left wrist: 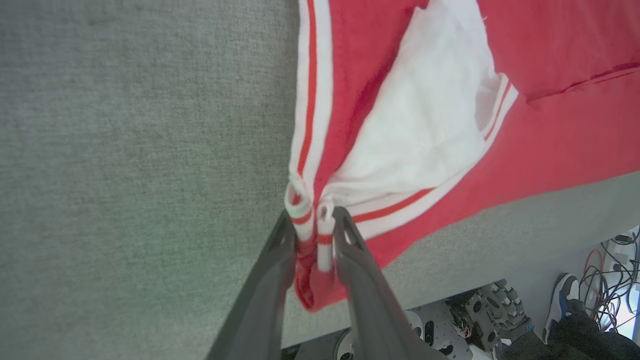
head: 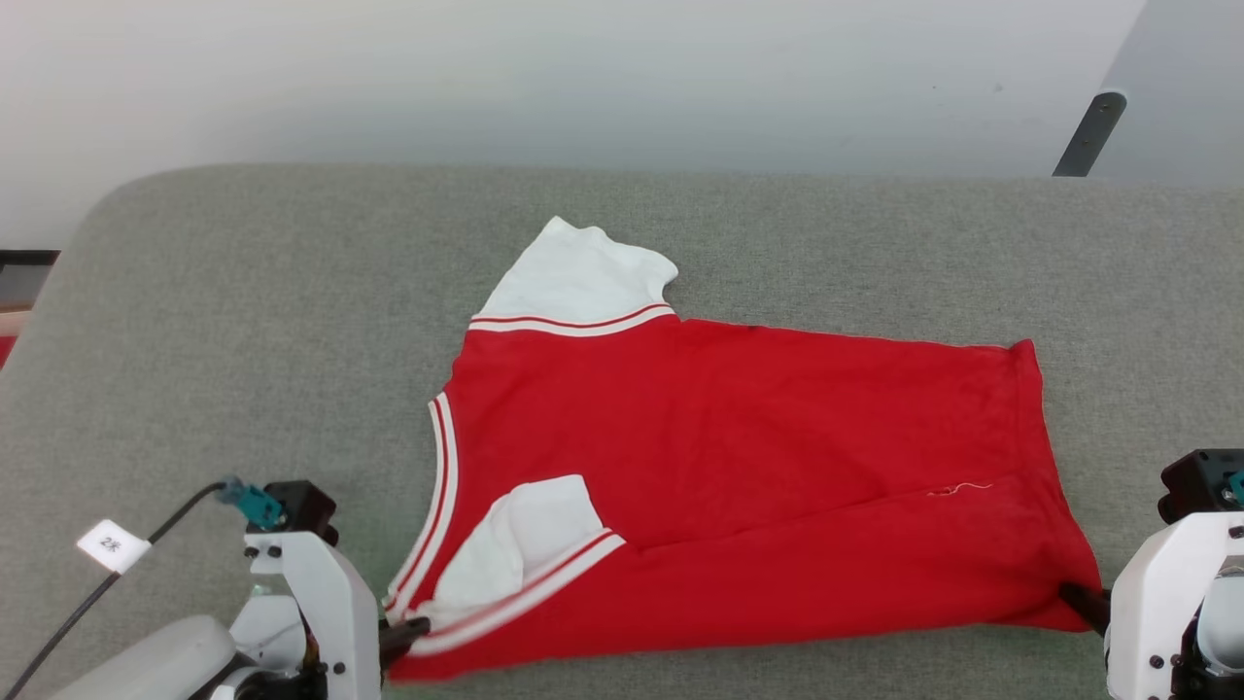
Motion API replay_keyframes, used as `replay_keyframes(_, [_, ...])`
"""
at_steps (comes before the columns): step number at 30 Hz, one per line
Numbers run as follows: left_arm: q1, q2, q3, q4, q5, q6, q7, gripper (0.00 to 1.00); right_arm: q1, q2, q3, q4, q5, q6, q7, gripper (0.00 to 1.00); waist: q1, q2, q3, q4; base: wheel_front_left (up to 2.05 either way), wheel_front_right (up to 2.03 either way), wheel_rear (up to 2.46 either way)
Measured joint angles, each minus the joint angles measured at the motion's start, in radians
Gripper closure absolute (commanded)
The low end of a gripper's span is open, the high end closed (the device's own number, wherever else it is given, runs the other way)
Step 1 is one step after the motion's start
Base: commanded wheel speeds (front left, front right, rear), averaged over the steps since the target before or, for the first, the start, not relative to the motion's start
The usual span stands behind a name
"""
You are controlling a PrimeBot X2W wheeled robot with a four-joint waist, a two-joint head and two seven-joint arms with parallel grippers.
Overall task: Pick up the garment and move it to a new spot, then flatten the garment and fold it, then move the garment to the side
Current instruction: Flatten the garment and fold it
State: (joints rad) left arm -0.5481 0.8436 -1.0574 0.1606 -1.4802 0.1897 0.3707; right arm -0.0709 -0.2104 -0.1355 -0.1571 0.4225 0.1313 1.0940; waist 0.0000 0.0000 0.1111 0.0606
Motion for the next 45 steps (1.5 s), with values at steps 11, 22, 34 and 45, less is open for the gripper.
replay_keyframes(11, [0.001,0.019,0.001,0.0,0.012,0.003,-0.003,0.0,0.018,0.01,-0.011,-0.01,0.012,0.0,-0.049,0.0,0.0,0.0,-0.008,-0.012,0.0,0.0,0.0])
replay_keyframes(22, [-0.09,0.107,0.083,-0.056,0.042,0.029,-0.042,0.0,0.023,0.051,-0.05,-0.101,0.0,0.0,-0.238,0.0,-0.0001,0.0,0.004,-0.041,0.0,0.0,0.0])
replay_keyframes(34, [-0.307,0.101,0.164,0.005,0.156,0.001,-0.107,0.0,-0.05,0.036,0.002,-0.183,-0.046,0.0,-0.719,0.0,0.0,0.0,0.057,-0.109,0.0,0.0,0.0])
replay_keyframes(45, [-0.56,0.038,0.15,0.185,0.244,-0.074,0.02,0.0,-0.103,0.044,0.022,-0.204,-0.066,0.0,-0.936,0.0,0.0,0.0,0.185,-0.164,0.0,0.0,0.0])
